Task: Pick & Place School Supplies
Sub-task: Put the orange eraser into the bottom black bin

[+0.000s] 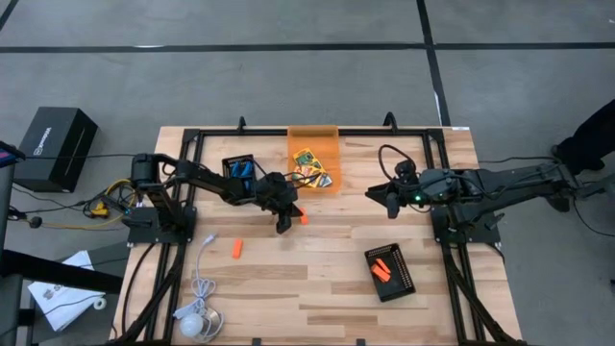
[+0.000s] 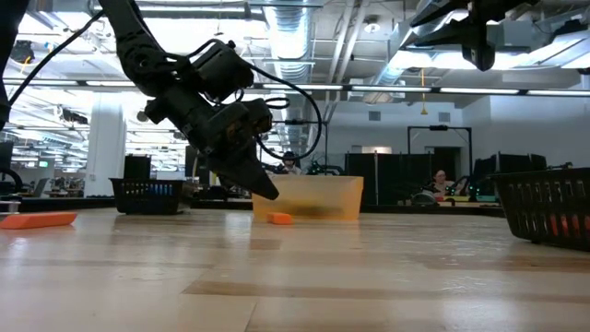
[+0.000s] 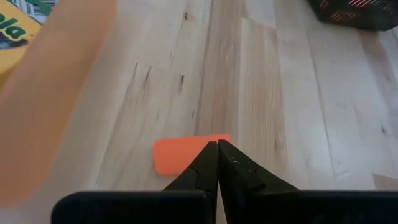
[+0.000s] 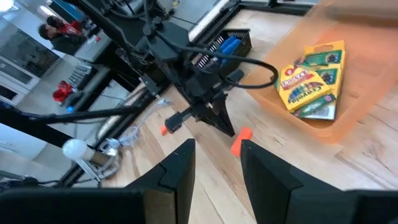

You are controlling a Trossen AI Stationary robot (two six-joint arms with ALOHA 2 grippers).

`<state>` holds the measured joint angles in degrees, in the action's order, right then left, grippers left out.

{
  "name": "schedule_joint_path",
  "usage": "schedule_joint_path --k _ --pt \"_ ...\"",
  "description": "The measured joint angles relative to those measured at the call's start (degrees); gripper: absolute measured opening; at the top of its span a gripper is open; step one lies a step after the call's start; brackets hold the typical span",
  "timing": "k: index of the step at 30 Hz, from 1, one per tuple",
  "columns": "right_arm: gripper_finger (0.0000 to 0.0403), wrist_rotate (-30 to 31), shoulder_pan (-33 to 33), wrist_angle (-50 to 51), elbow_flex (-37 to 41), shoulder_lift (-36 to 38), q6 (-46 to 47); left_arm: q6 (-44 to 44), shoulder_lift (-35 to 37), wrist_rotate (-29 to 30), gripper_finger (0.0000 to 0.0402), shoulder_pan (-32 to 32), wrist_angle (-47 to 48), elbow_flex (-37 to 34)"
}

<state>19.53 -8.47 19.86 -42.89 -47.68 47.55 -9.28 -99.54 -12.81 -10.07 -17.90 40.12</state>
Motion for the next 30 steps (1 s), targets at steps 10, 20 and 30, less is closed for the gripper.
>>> schedule_joint_path --k 10,20,30 --pt "0.0120 -0.1 0.0 -2.5 0.0 -1.5 -0.1 -0.3 -2.6 1.1 0.0001 0.4 0.4 0.2" --pt "0.0120 -0.2 0.0 -2.6 0.0 -1.9 0.0 -1.7 -3.2 1.2 0.0001 0.4 0.1 0.2" --pt "0.0120 -0.2 0.0 -2.6 0.0 -1.9 0.0 -4.3 -5.7 0.4 0.0001 2.0 0.1 0.2"
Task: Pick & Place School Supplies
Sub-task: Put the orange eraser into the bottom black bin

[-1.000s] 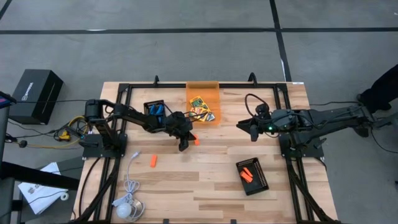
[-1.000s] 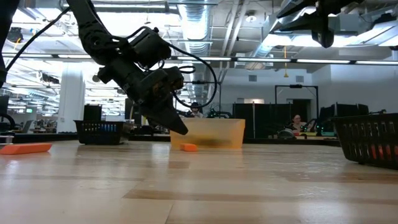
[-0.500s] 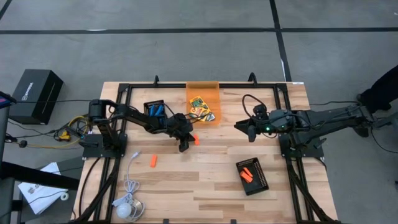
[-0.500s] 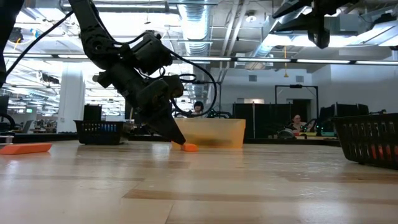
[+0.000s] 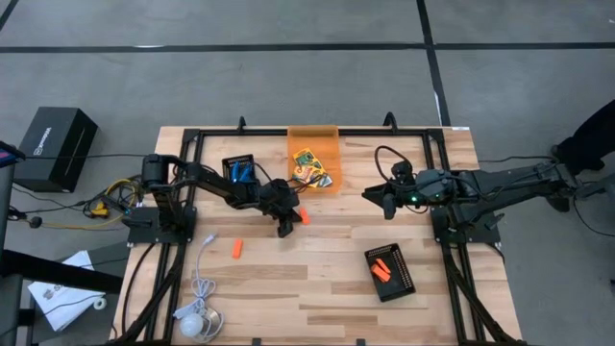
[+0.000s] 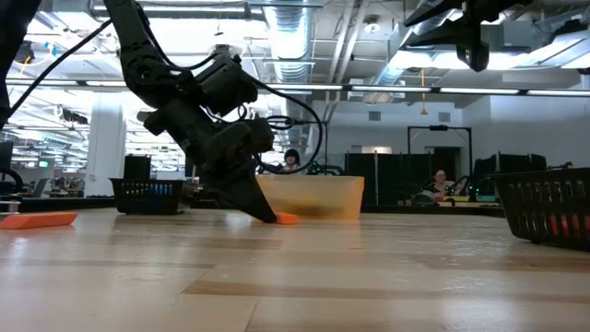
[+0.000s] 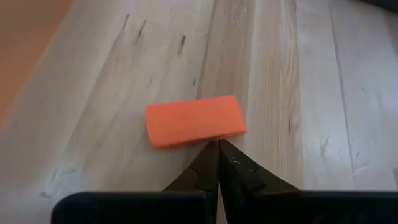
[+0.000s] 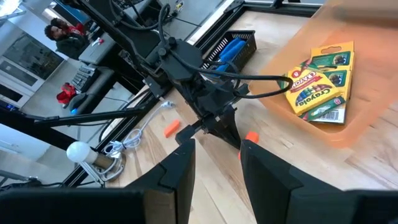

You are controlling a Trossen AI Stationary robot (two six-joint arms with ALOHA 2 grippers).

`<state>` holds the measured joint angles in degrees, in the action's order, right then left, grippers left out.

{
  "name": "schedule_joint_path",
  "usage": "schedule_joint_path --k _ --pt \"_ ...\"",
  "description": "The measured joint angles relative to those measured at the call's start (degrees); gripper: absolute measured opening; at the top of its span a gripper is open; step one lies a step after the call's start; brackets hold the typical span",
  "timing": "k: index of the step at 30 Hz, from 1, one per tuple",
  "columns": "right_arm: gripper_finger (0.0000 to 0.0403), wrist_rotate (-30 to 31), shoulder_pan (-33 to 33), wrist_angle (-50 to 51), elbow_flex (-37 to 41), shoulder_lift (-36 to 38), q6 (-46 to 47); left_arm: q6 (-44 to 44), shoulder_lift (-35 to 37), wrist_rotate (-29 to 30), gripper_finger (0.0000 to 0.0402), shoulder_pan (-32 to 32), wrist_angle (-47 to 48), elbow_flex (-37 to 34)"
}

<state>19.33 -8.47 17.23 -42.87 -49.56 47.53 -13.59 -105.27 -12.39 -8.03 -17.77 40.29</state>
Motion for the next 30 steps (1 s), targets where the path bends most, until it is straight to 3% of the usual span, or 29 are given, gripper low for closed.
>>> schedule_joint_path --k 7,12,30 --pt "0.0120 0.0 0.0 0.0 0.0 0.0 0.0 -3.1 0.0 -0.4 0.0001 0.0 0.3 -0.1" --pt "0.0120 0.0 -0.1 -0.1 0.0 0.0 0.0 -4.2 3.7 -1.4 0.0001 1.3 1.8 -0.5" --pt "0.0120 0.0 -0.1 0.0 0.0 0.0 -1.0 -1.7 5.5 4.4 0.0001 -0.8 -1.6 -0.3"
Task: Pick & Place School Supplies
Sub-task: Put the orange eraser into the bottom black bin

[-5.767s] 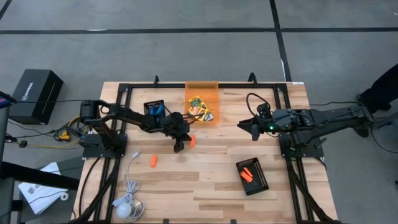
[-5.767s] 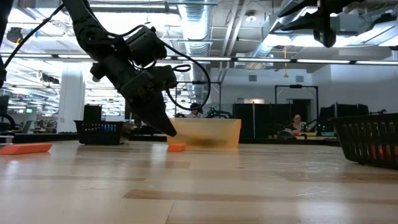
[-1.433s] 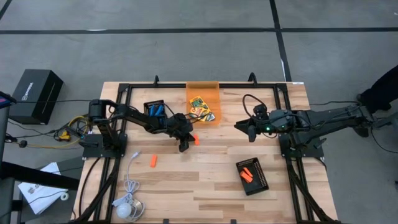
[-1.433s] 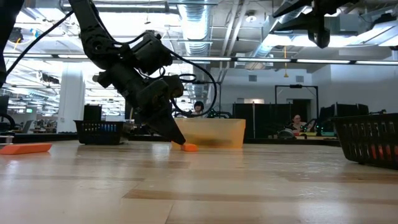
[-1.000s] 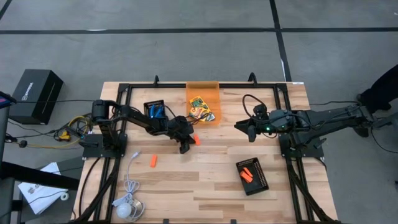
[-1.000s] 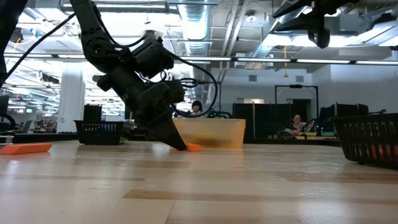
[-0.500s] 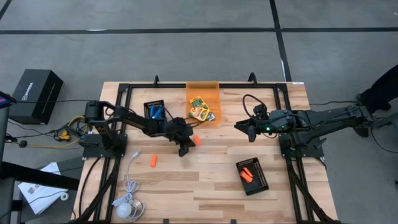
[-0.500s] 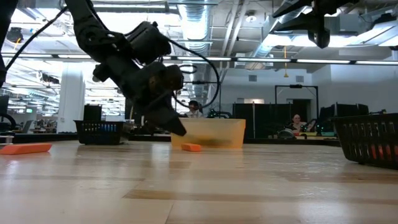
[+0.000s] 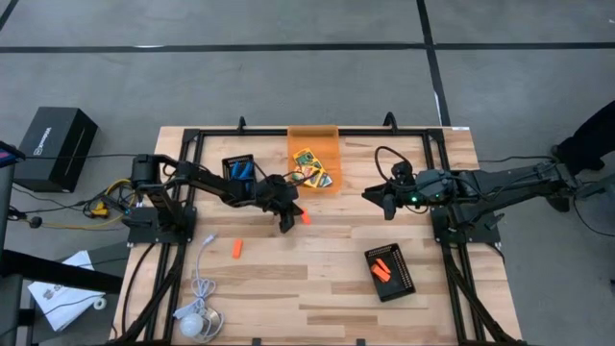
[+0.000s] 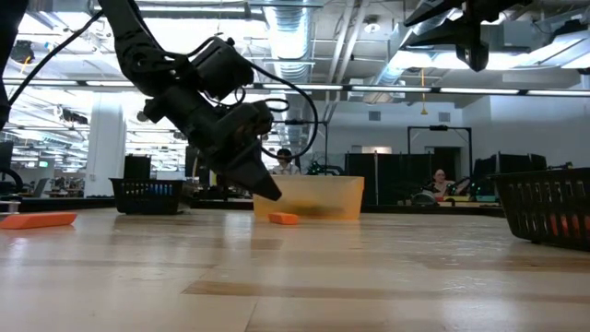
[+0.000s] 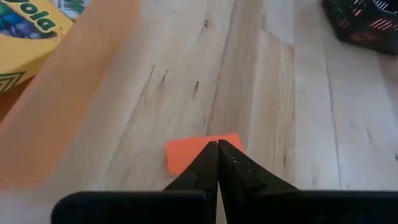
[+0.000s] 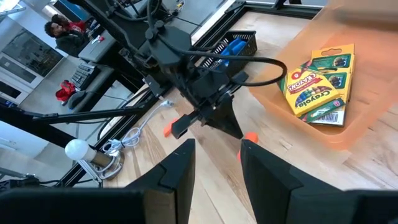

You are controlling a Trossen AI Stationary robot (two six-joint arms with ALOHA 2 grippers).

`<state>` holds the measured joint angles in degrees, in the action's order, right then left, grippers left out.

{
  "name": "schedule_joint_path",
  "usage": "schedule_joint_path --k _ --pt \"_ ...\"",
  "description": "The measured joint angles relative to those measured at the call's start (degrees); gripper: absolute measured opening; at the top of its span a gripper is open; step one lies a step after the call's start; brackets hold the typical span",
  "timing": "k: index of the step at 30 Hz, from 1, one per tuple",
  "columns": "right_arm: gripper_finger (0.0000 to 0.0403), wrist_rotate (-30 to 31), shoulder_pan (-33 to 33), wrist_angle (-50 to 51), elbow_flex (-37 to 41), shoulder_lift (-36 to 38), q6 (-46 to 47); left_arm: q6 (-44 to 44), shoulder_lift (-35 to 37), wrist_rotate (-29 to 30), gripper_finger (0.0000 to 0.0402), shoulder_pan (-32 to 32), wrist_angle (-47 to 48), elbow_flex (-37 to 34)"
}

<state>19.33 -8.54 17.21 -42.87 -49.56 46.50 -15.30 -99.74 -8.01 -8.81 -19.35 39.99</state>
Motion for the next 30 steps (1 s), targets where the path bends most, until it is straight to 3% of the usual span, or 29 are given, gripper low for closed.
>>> schedule_joint_path --k 30 --pt "0.0120 0.0 0.0 -0.6 0.0 0.0 0.0 -2.0 -4.9 -2.4 0.0001 0.5 -1.8 0.6"
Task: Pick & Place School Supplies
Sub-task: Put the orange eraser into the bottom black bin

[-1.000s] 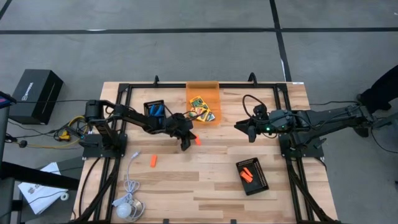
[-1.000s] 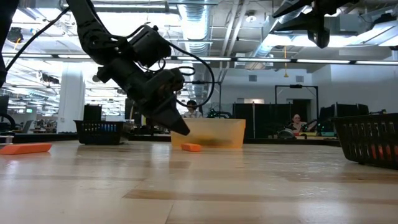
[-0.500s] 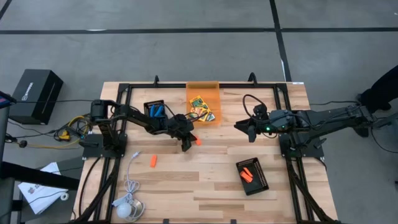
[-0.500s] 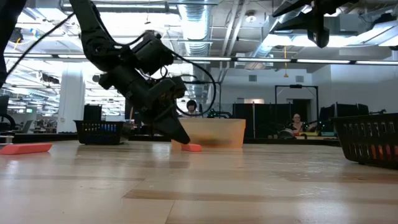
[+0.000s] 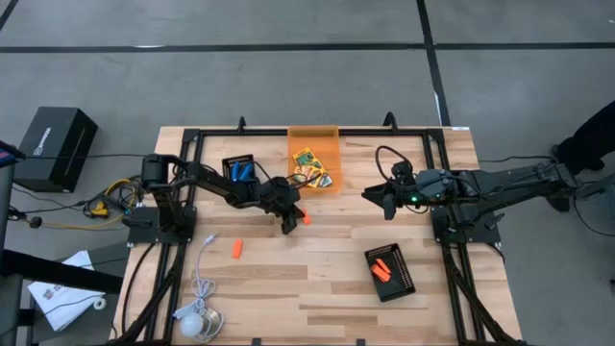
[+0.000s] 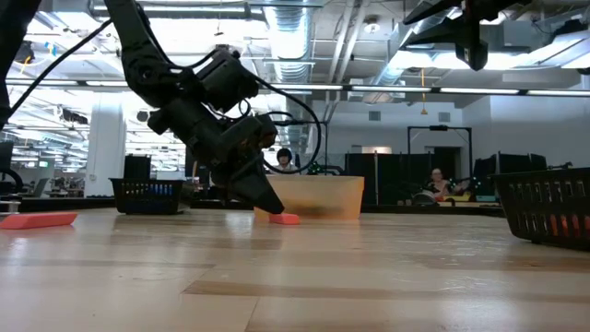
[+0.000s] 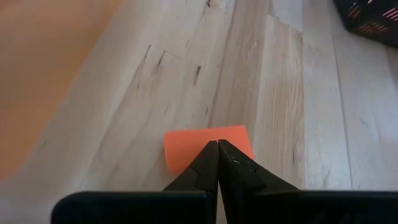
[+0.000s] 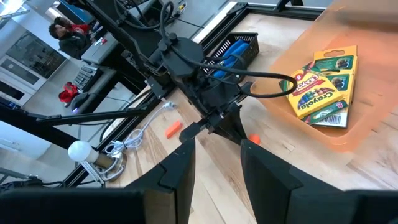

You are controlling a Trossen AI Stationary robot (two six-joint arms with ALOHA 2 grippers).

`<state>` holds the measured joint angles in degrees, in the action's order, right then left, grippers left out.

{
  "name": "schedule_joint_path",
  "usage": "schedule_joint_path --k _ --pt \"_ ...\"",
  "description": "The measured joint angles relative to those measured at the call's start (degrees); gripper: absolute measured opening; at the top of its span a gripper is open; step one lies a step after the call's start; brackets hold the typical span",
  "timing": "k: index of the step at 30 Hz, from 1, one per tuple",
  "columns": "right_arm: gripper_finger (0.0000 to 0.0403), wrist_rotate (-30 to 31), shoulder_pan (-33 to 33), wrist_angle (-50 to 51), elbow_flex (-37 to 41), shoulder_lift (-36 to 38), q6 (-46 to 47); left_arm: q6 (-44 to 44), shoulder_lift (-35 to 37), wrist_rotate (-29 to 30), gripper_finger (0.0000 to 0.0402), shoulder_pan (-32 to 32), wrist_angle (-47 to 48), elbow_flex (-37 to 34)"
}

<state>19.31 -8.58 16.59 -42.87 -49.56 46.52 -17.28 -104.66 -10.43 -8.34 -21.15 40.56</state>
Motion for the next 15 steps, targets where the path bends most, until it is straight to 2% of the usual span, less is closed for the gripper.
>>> schedule_joint_path --k 15 --pt "0.0120 0.0 0.0 0.0 0.0 0.0 0.0 -2.7 -0.1 -0.5 0.0001 0.7 1.6 -0.1"
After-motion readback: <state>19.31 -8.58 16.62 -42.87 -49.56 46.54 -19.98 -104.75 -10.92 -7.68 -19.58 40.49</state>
